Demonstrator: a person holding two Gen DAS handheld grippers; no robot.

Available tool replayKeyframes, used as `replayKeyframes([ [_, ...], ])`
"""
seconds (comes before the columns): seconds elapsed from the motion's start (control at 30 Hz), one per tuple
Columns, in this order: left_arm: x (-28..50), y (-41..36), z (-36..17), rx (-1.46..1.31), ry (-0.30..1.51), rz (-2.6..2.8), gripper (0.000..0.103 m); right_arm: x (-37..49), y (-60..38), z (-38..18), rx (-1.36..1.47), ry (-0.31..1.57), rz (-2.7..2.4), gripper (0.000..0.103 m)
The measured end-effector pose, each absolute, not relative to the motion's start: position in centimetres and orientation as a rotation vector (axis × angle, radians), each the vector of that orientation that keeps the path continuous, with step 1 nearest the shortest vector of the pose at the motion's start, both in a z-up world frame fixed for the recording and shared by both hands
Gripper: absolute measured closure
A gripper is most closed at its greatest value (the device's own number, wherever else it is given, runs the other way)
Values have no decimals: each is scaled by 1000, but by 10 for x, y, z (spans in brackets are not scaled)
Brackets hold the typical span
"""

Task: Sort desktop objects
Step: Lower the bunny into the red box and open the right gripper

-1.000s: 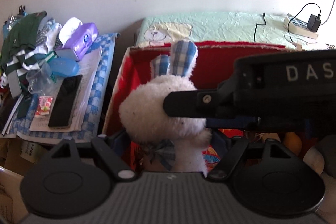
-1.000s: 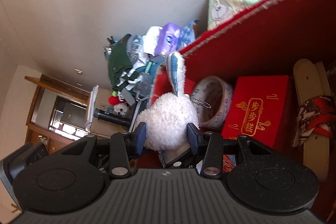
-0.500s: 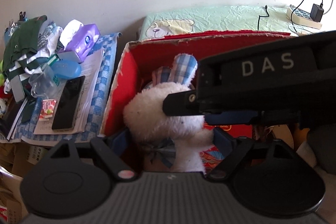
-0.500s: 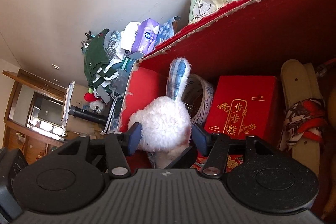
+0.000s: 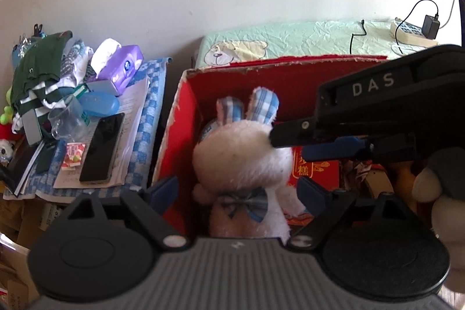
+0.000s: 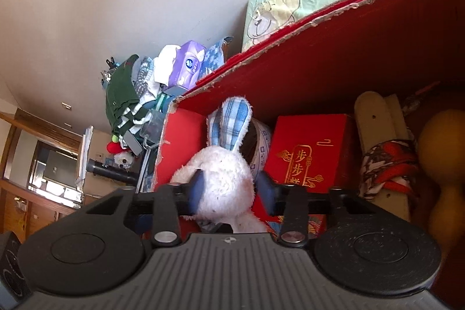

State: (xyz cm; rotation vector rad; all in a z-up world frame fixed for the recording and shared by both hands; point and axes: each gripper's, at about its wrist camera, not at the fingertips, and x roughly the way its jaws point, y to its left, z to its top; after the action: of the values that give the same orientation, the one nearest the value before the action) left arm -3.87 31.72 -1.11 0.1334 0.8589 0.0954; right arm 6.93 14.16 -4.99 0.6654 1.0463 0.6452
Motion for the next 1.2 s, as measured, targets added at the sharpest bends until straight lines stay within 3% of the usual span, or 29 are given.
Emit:
replayKeyframes([
  [0.17,-38,317,-13,127,874,112,23,70,155,-58,720,1091,714,74],
  [0.33,-43,317,-14,146,861,131,24,66,156,-57,718,1077,691,66],
  [0.53,-45,319,-15,134,862,142,24,58,144,-45,724,1024,683,64],
  [1.2,-42,299,8,110,885,166,10,18,95,-13,574,808,495,60],
])
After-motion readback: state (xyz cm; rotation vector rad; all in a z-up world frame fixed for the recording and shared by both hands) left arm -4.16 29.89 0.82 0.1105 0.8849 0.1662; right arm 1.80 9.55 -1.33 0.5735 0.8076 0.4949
